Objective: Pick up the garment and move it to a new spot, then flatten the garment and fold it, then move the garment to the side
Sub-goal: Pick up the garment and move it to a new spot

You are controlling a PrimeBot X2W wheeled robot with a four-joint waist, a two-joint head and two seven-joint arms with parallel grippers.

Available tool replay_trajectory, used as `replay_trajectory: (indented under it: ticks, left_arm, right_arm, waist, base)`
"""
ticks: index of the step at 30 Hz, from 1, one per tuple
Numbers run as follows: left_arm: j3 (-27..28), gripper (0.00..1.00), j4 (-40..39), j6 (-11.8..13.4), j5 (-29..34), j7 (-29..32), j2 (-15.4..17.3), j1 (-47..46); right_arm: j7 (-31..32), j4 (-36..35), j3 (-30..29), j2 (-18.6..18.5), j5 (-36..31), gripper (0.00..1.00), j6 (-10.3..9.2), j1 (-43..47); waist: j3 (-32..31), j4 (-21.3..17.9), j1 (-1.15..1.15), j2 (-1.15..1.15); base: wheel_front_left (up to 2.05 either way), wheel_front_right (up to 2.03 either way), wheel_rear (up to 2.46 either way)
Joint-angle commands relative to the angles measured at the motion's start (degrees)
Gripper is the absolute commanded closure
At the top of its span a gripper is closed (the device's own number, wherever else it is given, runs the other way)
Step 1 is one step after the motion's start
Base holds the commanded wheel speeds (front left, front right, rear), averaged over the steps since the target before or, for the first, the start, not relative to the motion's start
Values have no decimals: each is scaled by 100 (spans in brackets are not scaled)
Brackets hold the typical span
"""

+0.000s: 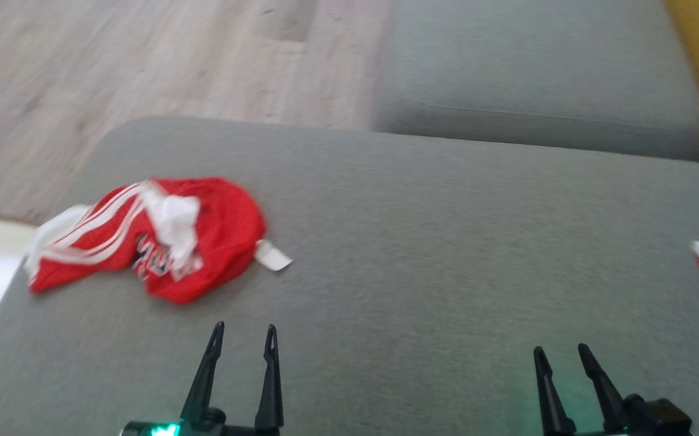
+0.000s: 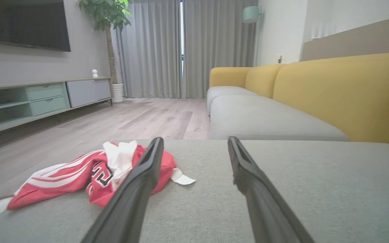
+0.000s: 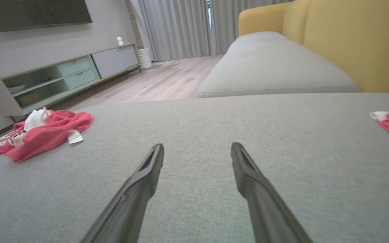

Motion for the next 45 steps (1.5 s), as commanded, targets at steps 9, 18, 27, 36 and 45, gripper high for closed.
replay_trajectory:
  ticks: [9,18,27,36,45]
  left_arm:
    - [164,0,-203,20,11,-29,-30,-331]
    - [510,0,-370,51,50,-29,-26,-347]
    - [1163,0,-563,-85,315,-29,505,-1879]
    - [1573,0,1189,-742,-98,251,931,-4497]
    - [1669,0,4005,-1382,-779,1960,853,-6868]
  right_arm:
    - [-65,-144,222,-38,-6,0,-5,-307]
    - [-65,-92,359,-38,-69,0,-5,-530]
    - [-65,-176,303,-175,-423,0,-5,-435]
    - [-66,-456,484,-1002,-568,0,-5,-1009]
    - [-66,-940,535,-1653,-578,0,-5,-1416]
  waist:
    - [245,1332,0,0]
    - [426,1524,0,0]
    - [1053,1499,0,0]
    - [2265,1164,0,0]
    - [3051,829,0,0]
  base:
    - [0,0,0]
    - [0,0,0]
    - [0,0,0]
    - [0,0,0]
    - [0,0,0]
